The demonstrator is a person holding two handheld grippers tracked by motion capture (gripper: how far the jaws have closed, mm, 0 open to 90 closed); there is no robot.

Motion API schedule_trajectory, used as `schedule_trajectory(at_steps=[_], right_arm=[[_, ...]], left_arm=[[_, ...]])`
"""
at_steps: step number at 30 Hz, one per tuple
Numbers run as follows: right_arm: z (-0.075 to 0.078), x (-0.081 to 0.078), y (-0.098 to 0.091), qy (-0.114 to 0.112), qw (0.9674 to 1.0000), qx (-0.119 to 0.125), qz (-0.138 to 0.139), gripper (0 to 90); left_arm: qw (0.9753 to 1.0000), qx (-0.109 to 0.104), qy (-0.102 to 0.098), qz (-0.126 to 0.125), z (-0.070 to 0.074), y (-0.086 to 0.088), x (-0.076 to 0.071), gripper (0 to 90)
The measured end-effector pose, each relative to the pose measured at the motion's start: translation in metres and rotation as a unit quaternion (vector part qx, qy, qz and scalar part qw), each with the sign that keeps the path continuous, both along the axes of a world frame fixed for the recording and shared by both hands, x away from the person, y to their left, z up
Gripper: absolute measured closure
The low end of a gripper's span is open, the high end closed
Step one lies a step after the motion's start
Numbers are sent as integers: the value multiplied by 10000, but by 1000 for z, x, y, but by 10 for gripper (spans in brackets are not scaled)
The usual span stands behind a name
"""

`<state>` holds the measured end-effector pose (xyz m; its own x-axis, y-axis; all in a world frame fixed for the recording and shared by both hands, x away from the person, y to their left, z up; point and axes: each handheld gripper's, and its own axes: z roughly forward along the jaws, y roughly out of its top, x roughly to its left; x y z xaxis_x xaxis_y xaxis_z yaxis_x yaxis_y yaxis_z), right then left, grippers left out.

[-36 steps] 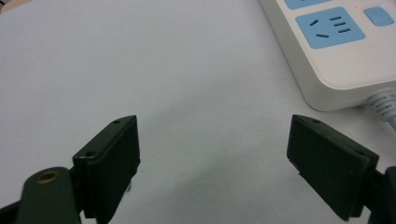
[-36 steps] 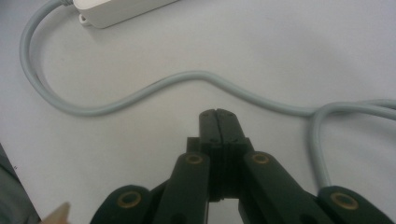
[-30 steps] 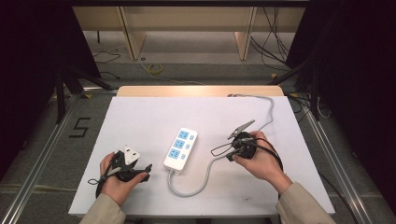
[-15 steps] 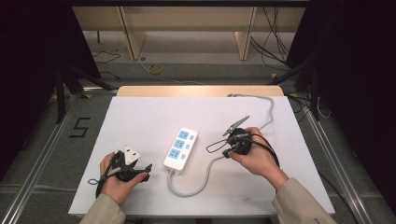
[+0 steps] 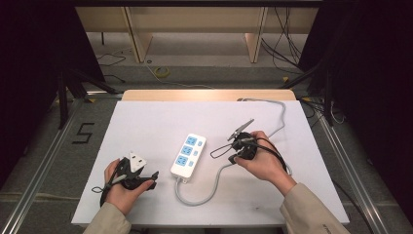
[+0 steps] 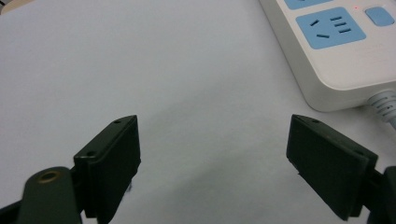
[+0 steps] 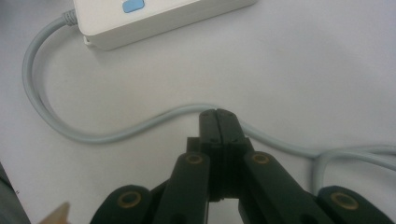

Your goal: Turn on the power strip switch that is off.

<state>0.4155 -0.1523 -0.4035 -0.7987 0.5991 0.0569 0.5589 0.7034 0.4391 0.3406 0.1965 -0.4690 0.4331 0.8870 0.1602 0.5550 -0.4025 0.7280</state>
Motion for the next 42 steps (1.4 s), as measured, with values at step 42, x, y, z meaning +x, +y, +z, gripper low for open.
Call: schedule_trajectory(at_steps=[42], right_arm=[[6,17,19,-5,9999,-102,33,900]], left_arm=[[10000,7,-4,-10,0,0,0,172]])
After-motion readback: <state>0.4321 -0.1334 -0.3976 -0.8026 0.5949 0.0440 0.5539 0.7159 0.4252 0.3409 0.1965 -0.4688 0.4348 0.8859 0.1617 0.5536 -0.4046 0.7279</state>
